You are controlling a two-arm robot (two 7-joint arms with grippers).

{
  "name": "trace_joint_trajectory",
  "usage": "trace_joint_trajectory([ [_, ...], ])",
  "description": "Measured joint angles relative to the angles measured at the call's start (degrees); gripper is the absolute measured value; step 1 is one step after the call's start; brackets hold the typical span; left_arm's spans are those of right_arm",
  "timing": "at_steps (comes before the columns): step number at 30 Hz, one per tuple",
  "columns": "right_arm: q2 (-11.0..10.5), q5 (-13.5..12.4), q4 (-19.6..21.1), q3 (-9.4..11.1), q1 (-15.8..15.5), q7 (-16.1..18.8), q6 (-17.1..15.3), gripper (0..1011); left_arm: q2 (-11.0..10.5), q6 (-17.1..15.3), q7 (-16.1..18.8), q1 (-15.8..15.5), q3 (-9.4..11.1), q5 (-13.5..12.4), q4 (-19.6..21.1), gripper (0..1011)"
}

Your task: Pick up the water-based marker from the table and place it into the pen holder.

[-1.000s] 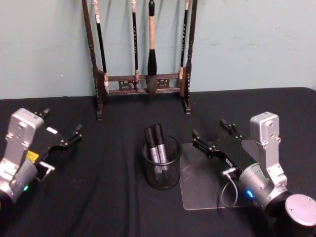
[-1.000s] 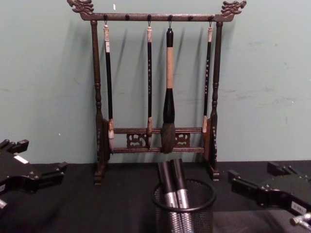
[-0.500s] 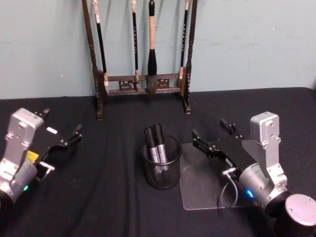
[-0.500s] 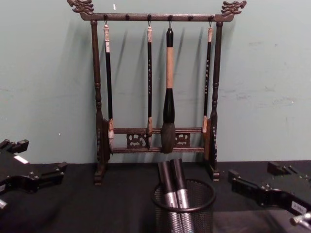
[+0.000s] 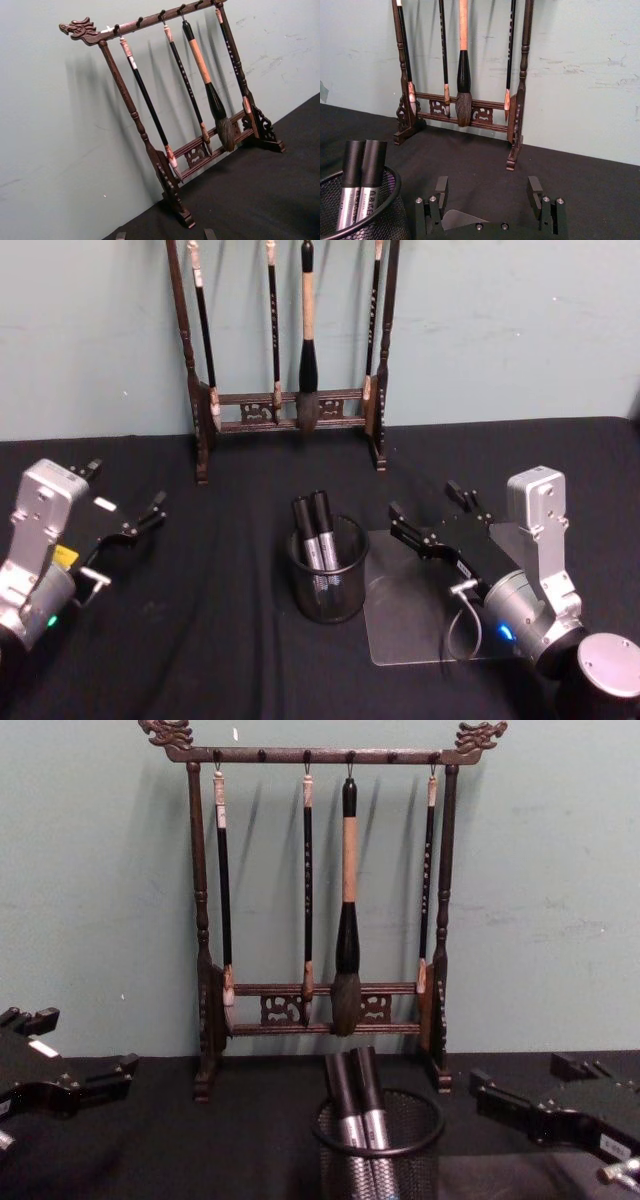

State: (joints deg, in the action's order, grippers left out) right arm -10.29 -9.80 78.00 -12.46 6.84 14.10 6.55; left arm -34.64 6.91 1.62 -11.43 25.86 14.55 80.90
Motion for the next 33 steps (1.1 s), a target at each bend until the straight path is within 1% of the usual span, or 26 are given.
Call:
trace_joint_trajectory([
  [33, 0.0, 0.0, 0.0, 0.0, 0.0, 0.0, 0.0, 1002, 0.0, 0.0, 0.0, 0.0, 0.0, 0.0, 0.0, 1009],
])
